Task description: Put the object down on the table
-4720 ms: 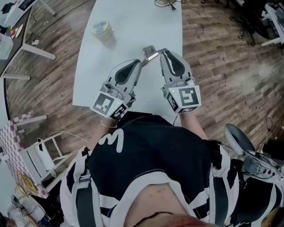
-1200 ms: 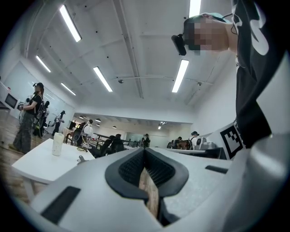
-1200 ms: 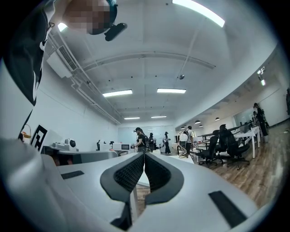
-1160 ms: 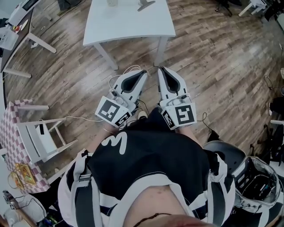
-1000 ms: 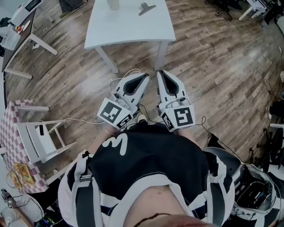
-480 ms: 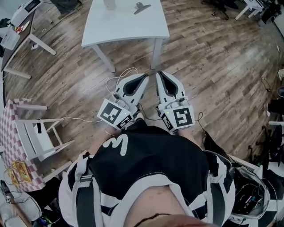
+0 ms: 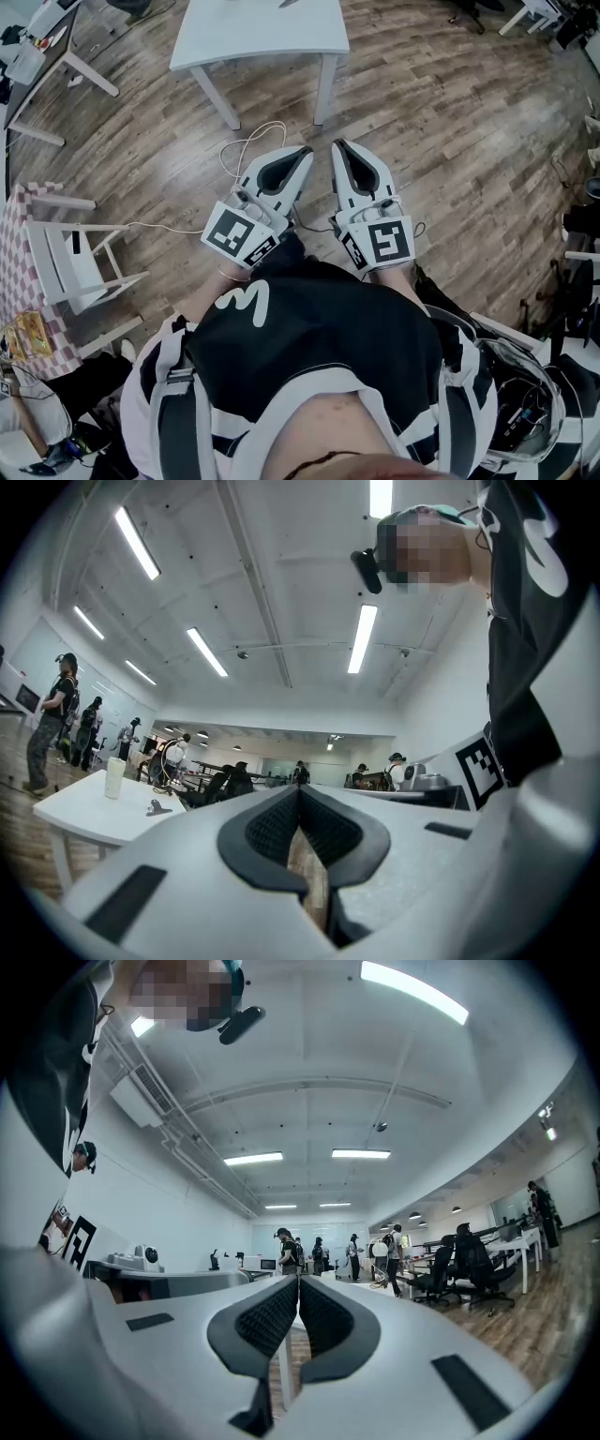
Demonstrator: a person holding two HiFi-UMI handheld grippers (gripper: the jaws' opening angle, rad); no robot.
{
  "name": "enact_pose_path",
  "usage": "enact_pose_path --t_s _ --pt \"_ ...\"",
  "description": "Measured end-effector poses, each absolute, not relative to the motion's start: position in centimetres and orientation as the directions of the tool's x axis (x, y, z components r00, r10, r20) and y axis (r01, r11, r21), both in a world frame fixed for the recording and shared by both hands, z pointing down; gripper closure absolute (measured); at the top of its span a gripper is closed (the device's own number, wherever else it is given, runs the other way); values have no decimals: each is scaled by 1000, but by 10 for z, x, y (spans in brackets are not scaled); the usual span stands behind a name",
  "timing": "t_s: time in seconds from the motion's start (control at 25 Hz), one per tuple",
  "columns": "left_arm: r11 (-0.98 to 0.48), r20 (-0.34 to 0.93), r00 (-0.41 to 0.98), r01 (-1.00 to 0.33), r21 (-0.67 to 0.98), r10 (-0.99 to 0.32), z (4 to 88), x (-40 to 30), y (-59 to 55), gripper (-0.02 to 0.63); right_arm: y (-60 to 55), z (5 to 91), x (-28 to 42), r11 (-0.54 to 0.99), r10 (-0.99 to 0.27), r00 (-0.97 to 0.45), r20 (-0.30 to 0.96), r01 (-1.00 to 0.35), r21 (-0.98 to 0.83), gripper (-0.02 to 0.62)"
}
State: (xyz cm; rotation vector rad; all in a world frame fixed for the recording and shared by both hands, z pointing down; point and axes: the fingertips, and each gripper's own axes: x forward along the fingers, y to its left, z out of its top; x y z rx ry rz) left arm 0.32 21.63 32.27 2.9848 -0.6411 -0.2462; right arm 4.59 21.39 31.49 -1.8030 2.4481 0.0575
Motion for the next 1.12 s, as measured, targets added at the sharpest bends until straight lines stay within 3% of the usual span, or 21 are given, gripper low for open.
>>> enact_pose_path --t_s 0.44,1.12 --pt "-879 -146 867 -465 104 -476 325 -32 277 601 271 318 29 321 -943 -316 -104 -947 -27 575" --pt "-914 -160 902 -384 129 -401 318 -118 353 601 357 309 -56 205 -973 -203 -106 -979 -3 575"
